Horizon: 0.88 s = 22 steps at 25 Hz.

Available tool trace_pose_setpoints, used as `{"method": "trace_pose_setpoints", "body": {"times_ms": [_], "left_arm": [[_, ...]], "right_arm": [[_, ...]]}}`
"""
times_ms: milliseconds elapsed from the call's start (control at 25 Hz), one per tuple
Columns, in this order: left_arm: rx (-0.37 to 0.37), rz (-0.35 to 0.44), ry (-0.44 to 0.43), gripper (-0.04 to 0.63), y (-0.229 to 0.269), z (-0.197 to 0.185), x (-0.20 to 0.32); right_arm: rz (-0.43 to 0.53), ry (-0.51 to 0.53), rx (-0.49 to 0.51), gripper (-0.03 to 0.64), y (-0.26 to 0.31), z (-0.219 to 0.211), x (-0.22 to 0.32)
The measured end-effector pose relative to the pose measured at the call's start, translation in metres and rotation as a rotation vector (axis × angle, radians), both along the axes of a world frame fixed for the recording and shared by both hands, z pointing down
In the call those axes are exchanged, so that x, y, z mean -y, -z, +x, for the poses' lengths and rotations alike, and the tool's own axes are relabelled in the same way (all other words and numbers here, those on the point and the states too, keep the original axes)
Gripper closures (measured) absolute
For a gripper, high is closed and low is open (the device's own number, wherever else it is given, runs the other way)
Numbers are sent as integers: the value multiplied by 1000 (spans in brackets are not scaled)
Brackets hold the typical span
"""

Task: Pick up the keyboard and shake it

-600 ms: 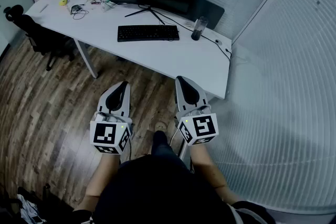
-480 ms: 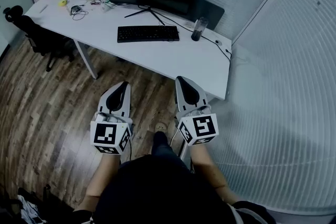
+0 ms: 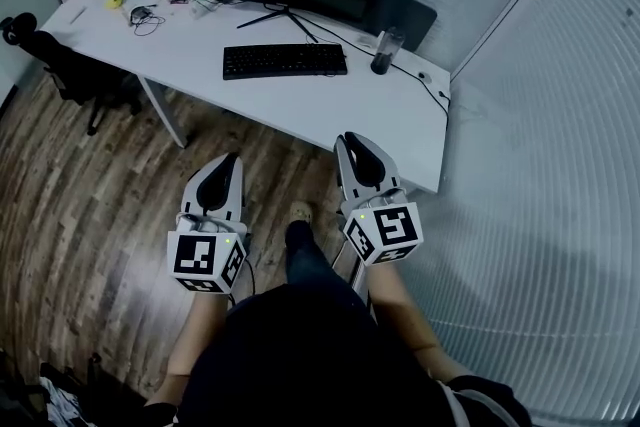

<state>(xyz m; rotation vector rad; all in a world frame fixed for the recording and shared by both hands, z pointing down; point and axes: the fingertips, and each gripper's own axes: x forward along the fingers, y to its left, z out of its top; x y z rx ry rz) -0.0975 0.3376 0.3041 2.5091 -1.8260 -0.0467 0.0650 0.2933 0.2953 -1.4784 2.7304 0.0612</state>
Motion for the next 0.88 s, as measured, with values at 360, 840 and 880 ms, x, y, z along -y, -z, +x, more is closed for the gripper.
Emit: {"method": "trace_pose_setpoints", "body": {"times_ms": [360,840,880], "left_arm": [[-9,-12,59,565,-8,-18,128],[-45,-141,150,449,-50,-49,303],[-49,-155,158,449,-55,-52,311]], "right_arm": [[-53,40,36,482,-21,-2,146],[-176,96,-26,469,-75,1,352],[-192,96,-31,468,-81,2,363]]}}
